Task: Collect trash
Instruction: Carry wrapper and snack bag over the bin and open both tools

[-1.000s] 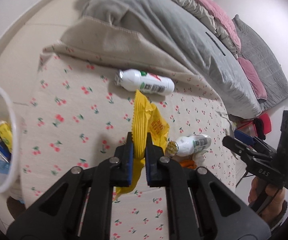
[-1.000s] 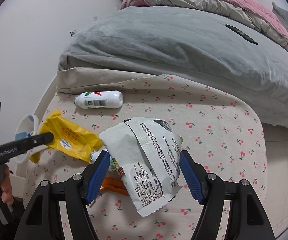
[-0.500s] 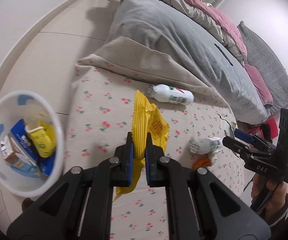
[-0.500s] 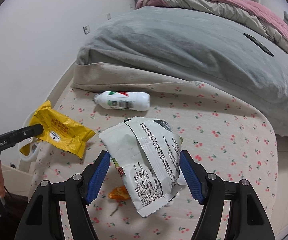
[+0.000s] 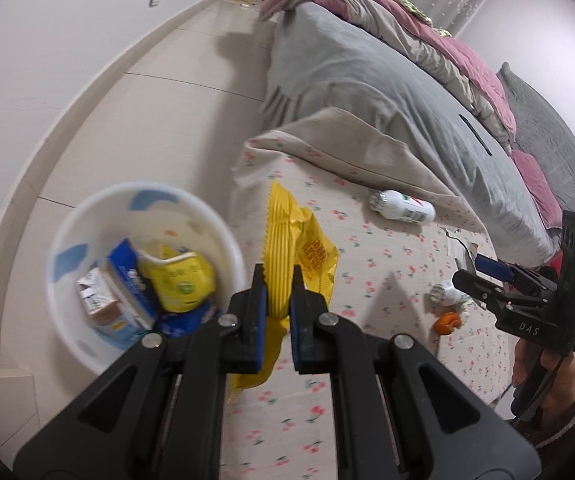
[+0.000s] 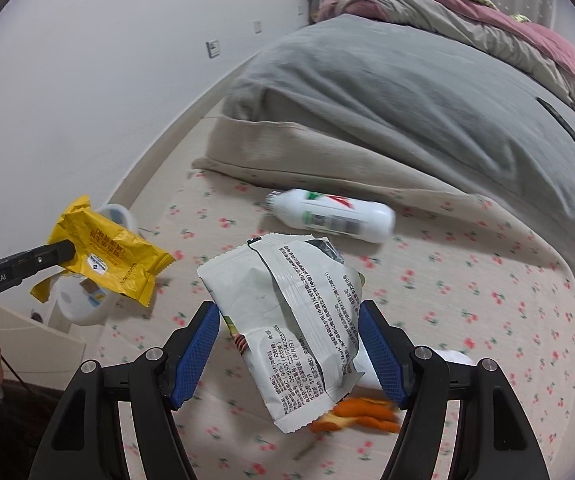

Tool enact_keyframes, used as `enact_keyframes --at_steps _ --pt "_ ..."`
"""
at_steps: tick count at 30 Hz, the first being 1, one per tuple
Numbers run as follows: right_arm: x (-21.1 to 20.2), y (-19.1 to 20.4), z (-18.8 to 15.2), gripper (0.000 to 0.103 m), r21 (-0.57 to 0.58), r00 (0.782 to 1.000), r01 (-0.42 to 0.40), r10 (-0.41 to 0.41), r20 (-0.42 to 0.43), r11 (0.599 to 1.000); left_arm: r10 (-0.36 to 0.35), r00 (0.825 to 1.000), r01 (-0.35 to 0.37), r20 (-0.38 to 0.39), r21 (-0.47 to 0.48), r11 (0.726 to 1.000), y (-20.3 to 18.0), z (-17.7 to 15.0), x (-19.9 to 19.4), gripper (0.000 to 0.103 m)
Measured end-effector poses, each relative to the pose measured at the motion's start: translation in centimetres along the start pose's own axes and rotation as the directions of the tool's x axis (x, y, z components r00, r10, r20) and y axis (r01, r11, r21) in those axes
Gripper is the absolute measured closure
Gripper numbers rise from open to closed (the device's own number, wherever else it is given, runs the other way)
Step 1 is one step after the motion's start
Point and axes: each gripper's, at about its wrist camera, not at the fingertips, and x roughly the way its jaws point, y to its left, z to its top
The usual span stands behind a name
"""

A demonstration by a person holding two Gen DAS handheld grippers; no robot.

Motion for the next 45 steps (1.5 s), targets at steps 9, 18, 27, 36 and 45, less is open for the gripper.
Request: enact_keyframes --at_steps 9,18,27,36,45 --pt "2.0 5.7 1.4 0.031 -0.069 0.999 -0.048 0.048 -0.003 0.996 0.072 0.997 -0.071 0.014 -0.067 0.995 5.9 -0.7 -1.9 0.092" --pt "4.2 10.6 1.9 0.031 -0.131 0.996 -0.088 0.086 -0.022 0.987 0.115 0.993 -0.116 -0.016 -0.124 0.985 9.6 -1.0 -1.9 0.092" --pt "5.7 13.7 2.3 0.031 -0.155 0.993 -0.115 0.111 -0.036 0.981 0.23 0.973 -0.228 0.0 -0.105 0.968 10.5 -0.8 -3.1 0.021" --pt "7.1 17.2 2.5 0.03 -0.192 0.989 -0.149 0.143 -0.048 0.97 0.364 0.931 -0.363 -0.02 -0.131 0.922 13.6 -1.6 -4.6 0.012" --pt "9.0 20.8 2.5 0.03 -0.225 0.981 -0.192 0.183 -0.059 0.955 0.397 0.917 -0.397 -0.035 -0.169 0.902 16.1 -2.3 -5.6 0.01"
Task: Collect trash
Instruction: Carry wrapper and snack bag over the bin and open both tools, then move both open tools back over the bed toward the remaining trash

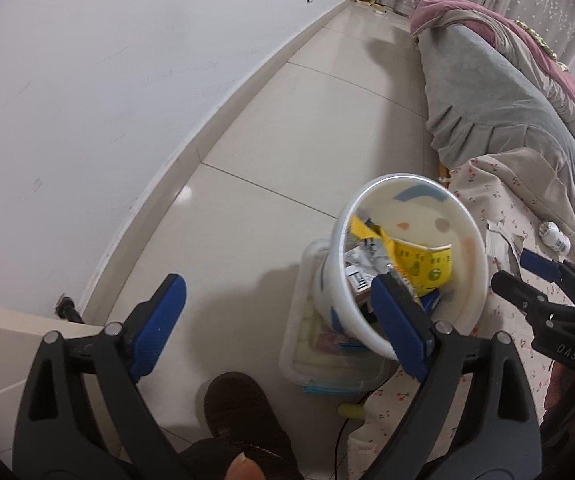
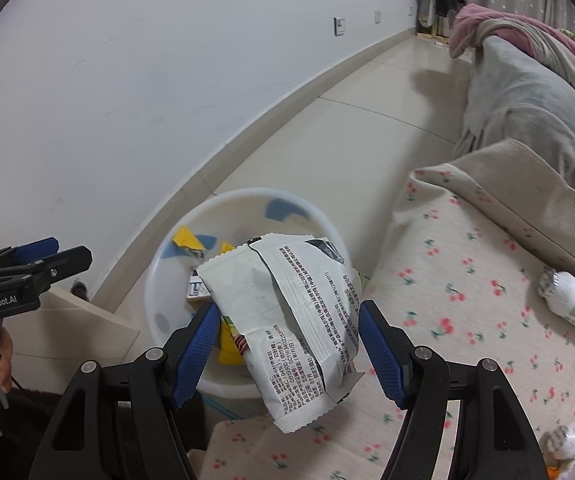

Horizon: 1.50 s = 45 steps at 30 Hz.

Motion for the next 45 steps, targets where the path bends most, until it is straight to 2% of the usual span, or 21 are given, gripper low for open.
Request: enact_keyframes --at_steps 2,3,4,8,20,30,40,45 --pt "0.3 0.1 0.2 0.027 -0.001 1.0 -0.019 0.019 0.021 1.0 0.007 1.0 -0.007 -0.001 0.0 1.0 0.3 -0.1 0.1 0.009" --pt "0.3 0.2 0.3 0.019 0.003 0.999 -0.028 0.028 0.027 1.0 0.008 1.0 -0.008 -0.002 0.0 1.0 0.3 -0.1 0.1 0.009" --pt "0.3 0.2 0.4 0.017 0.009 0.999 -0.037 0.037 0.033 0.999 0.008 1.0 -0.008 -0.003 0.001 1.0 0.4 -0.1 0.1 0.009" --pt "-0.5 0.1 0.6 0.016 0.023 0.997 -0.049 0.048 0.052 0.999 0.009 1.0 -0.009 -0.002 0.01 1.0 0.4 -0.2 0.1 0.007" --pt "-4.0 -3.3 -1.1 0.016 0.067 0.998 0.027 -0.031 0.063 0.997 -0.033 0.999 0.034 -0.015 0.046 0.998 -2.1 -0.3 0.0 0.005" --pt "-8.9 -9.5 -4.6 0.016 0.154 0.99 0.125 -0.133 0.041 0.98 -0.094 0.995 0.097 -0.027 0.107 0.99 -7.0 -0.7 -0.6 0.004" --pt "-12.7 -16.7 -8.8 0.016 0.262 0.967 0.251 -0.251 -0.034 0.932 -0.148 0.987 0.156 -0.064 0.145 0.977 -11.0 -1.5 -0.7 0.004" --pt "-13.9 -19.8 -11.1 0.016 0.328 0.958 0.286 -0.279 -0.07 0.9 -0.165 0.983 0.177 -0.082 0.168 0.97 -12.9 -1.7 -0.6 0.004"
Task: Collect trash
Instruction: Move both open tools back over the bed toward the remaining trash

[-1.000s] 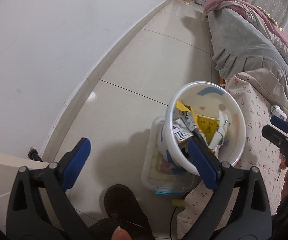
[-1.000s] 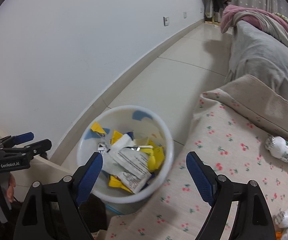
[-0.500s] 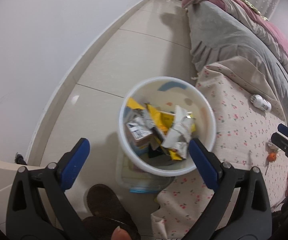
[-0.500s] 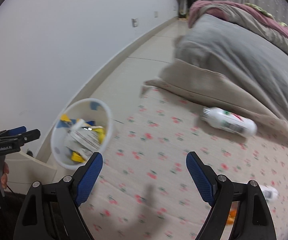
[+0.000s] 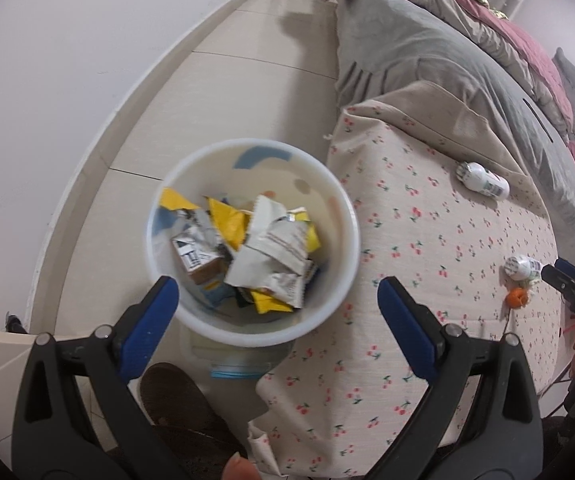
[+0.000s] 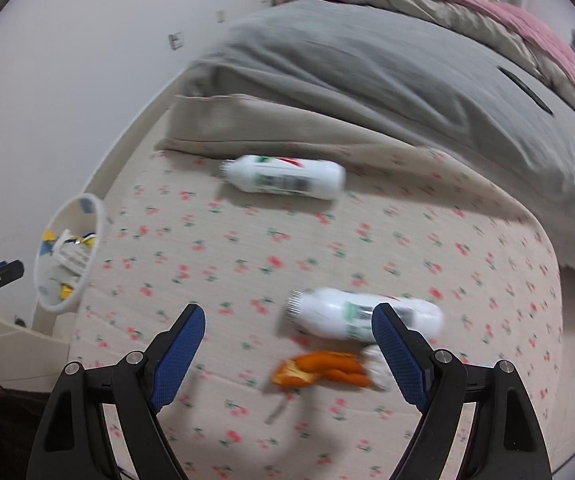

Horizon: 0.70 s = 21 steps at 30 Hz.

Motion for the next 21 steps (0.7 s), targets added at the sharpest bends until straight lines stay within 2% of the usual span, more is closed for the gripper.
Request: enact_keyframes --at_steps 6,14,16,18,19,21 --pt "-0.1 -3.3 -1.3 0.016 0.07 0.999 0.027 -0.024 -0.039 0.997 -0.021 1.0 0.022 -0.013 0.03 0.999 -2.3 0.1 0.4 0.004" --pt "2.7 -7.6 -3.1 0.018 0.206 0.988 0.001 0.03 -0.15 0.979 -0.067 0.997 0.07 -0.041 0.075 0.995 -5.4 -0.1 0.9 0.004" --pt "3.5 -8.4 -3.4 0.026 0.228 0.984 0.003 0.038 -0.172 0.974 -0.074 0.996 0.079 -0.049 0.088 0.993 -6.2 -0.2 1.1 0.004" --pt "4.0 -9.0 -3.6 0.039 0.244 0.981 0.004 0.043 -0.187 0.97 -0.078 0.995 0.083 -0.058 0.098 0.992 -6.8 -0.3 1.3 0.004" --pt "4.3 -9.2 -3.7 0.042 0.249 0.98 0.005 0.045 -0.194 0.968 -0.08 0.995 0.086 -0.063 0.103 0.991 -7.2 -0.4 1.5 0.004" --pt "4.8 -9.4 -3.9 0.054 0.256 0.977 0.001 0.053 -0.206 0.967 -0.083 0.994 0.09 -0.071 0.111 0.99 -7.8 -0.5 1.7 0.004"
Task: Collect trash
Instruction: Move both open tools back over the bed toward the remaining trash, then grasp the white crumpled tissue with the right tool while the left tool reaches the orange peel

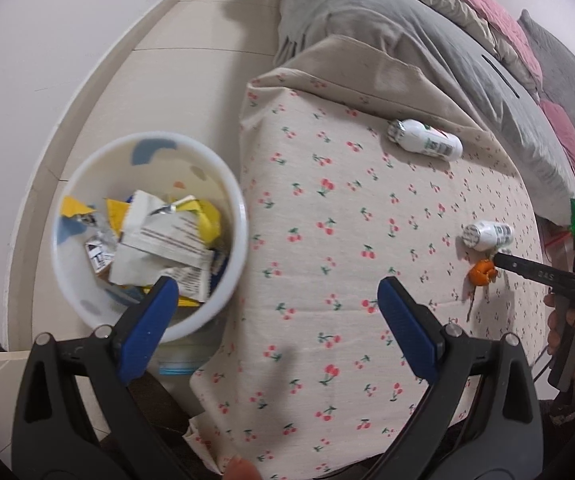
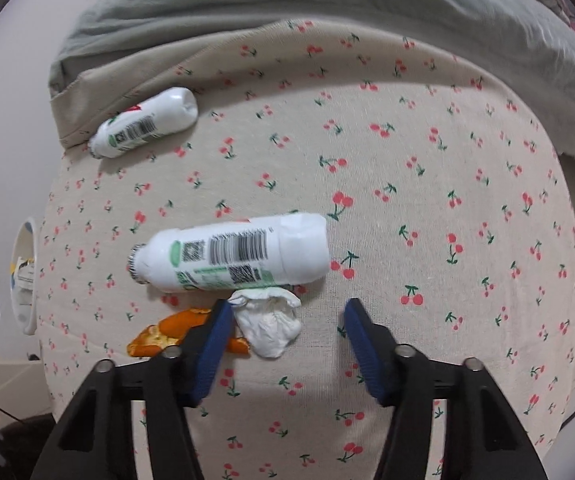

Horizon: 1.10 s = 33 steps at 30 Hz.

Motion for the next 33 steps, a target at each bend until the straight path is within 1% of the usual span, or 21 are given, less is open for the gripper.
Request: enact_keyframes --at_steps 2,3,5,7,8,11,14,18,20,22,23,26,28,31,33 --pt "0.2 0.2 0.0 0.059 -0.004 1.0 -0.012 0.012 0.0 1.0 -0.006 1.0 0.006 -0.011 0.014 1.0 -0.8 -0.1 0.4 0.004" --pt "0.2 0.3 0.1 0.068 -0.013 1.0 -0.013 0.013 -0.002 1.0 -0.009 1.0 0.009 -0.016 0.02 1.0 -1.2 -0.1 0.5 0.004" --pt "0.2 0.5 -0.1 0.08 -0.022 0.999 -0.033 0.033 -0.004 0.999 -0.013 1.0 0.014 -0.028 0.04 0.999 -2.2 -0.2 1.0 0.004" --pt "-0.1 0.6 -0.2 0.081 -0.032 1.0 -0.018 0.018 0.003 0.999 -0.017 0.999 0.019 -0.04 0.064 0.998 -3.3 -0.3 1.4 0.004" --pt "-0.4 0.7 -0.3 0.084 -0.035 1.0 -0.014 0.014 0.008 0.999 -0.02 0.999 0.023 -0.045 0.078 0.997 -4.0 -0.3 1.6 0.004" --pt "-1.8 0.0 -1.1 0.084 -0.021 0.999 -0.024 0.024 0.033 1.0 -0.036 0.998 0.043 -0.061 0.126 0.991 -6.3 -0.6 2.3 0.004" --pt "-3.2 -1.4 -2.0 0.084 -0.002 0.998 -0.025 0.025 0.058 1.0 -0.066 0.995 0.079 -0.079 0.17 0.982 -9.0 -1.0 3.1 0.004" --pt "-4.7 -4.1 -3.2 0.084 0.051 0.996 -0.036 0.032 0.078 0.998 -0.099 0.99 0.12 -0.104 0.226 0.967 -12.4 -1.5 4.4 0.004" --pt "-5.3 -5.3 -3.6 0.084 0.072 0.996 -0.028 0.022 0.085 0.997 -0.109 0.988 0.133 -0.11 0.252 0.958 -13.7 -1.7 4.9 0.004" --pt "-6.2 -6.4 -4.1 0.084 0.077 0.995 0.005 -0.013 0.099 0.997 -0.122 0.986 0.15 -0.117 0.277 0.949 -15.0 -1.9 5.4 0.006" --pt "-6.5 -7.4 -3.7 0.084 0.076 0.994 0.013 -0.021 0.106 0.997 -0.132 0.984 0.163 -0.121 0.288 0.944 -15.7 -2.0 5.7 0.009" --pt "-8.0 -8.5 -3.6 0.084 0.086 0.991 0.007 -0.018 0.132 0.996 -0.165 0.976 0.201 -0.14 0.313 0.928 -17.3 -2.5 6.5 0.018" --pt "-8.5 -8.7 -3.5 0.084 0.093 0.989 0.002 -0.016 0.148 0.996 -0.187 0.971 0.228 -0.152 0.336 0.914 -18.3 -2.8 7.0 0.03" --pt "-8.7 -9.1 -3.4 0.084 0.096 0.988 0.001 -0.015 0.155 0.995 -0.203 0.966 0.25 -0.161 0.367 0.896 -19.4 -3.2 7.7 0.04" --pt "-8.3 -8.9 -3.3 0.084 0.096 0.989 0.002 -0.016 0.15 0.995 -0.208 0.966 0.252 -0.152 0.387 0.887 -19.9 -3.3 7.7 0.042"
